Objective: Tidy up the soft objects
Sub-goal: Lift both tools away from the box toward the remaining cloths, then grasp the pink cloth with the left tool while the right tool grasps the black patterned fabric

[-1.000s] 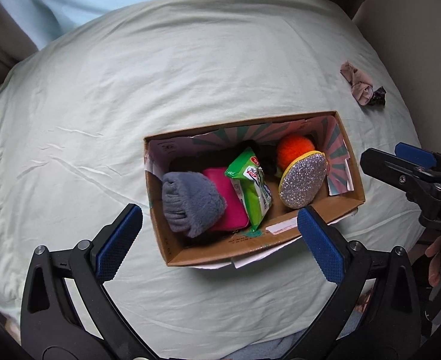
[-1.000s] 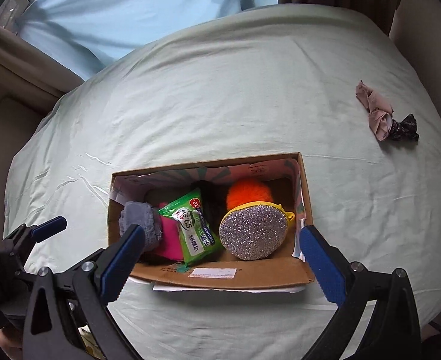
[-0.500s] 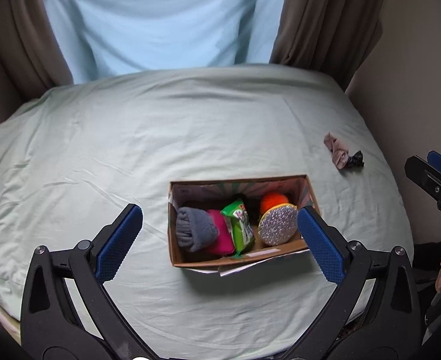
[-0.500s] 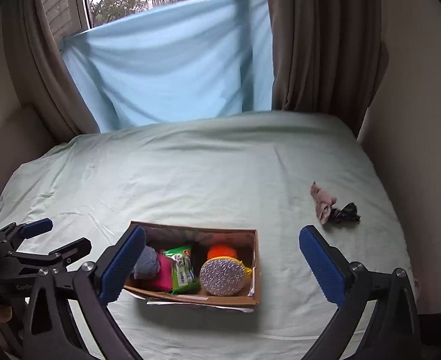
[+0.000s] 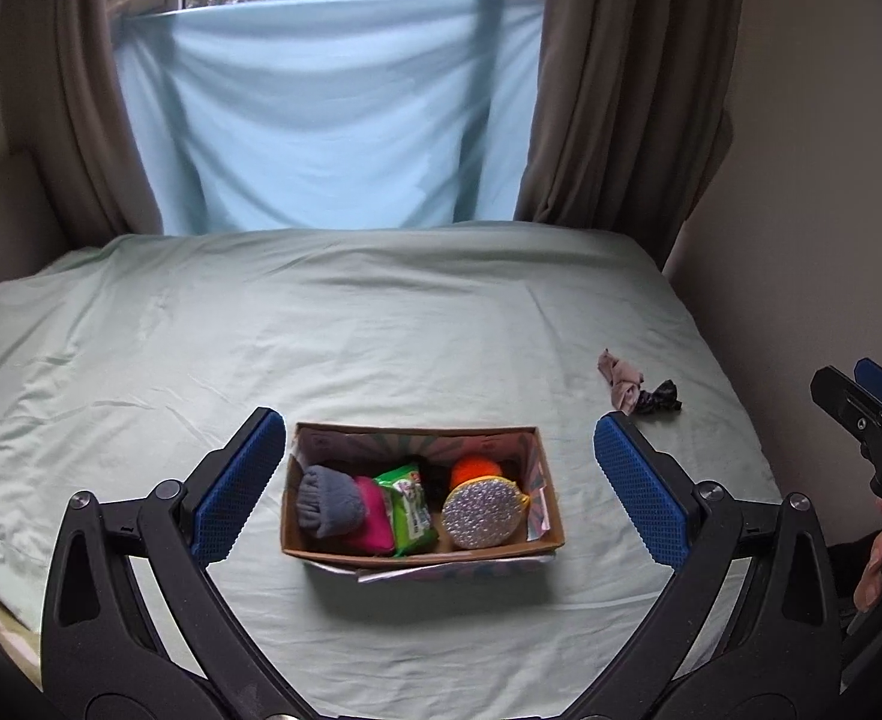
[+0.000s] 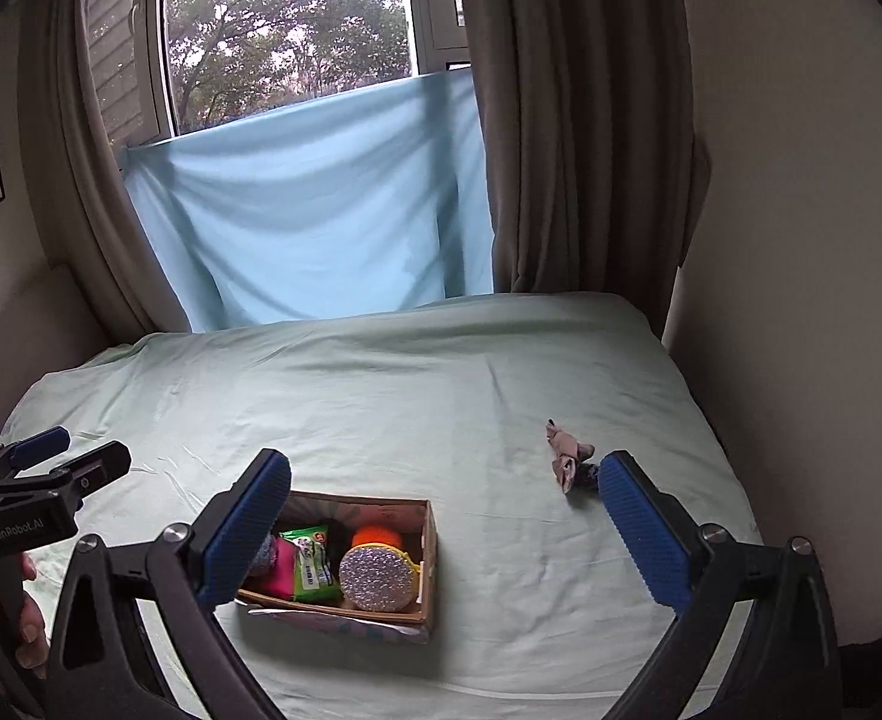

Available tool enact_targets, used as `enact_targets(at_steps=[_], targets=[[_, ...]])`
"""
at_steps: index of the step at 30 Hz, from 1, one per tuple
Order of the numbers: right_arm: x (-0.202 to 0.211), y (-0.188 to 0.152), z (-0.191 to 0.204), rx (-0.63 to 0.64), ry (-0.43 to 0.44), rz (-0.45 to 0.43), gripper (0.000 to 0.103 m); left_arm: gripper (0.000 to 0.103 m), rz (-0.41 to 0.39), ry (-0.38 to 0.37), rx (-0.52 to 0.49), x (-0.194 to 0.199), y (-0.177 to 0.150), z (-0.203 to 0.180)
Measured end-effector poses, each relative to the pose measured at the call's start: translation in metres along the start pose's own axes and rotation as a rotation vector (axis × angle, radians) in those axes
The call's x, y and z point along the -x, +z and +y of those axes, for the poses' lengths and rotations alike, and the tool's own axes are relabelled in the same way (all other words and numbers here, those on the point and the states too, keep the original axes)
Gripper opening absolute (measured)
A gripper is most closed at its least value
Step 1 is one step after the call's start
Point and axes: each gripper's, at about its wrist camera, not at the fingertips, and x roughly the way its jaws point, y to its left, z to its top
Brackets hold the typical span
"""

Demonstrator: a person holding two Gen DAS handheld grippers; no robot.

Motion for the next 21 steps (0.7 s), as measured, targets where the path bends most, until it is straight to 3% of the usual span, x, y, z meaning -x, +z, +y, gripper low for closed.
enact_targets(at_steps=[4, 10, 21], targets=[[-0.002, 0.002, -0.047, -0.013, -0.003, -0.005, 0.102, 0.103, -0.005, -0.009, -0.038, -0.018, 0.013, -0.046], [-0.027, 0.009, -0.112, 0.013, -0.015, 0.028, 0.102, 0.103, 0.049, -0.091, -0.06, -0.068, 0.031, -0.114], [-0.141, -0.005, -0.206, 0.077, 0.012, 0.149, 0.102, 0.103, 0.248, -0.202, -0.083, -0.231, 0.044, -0.223]])
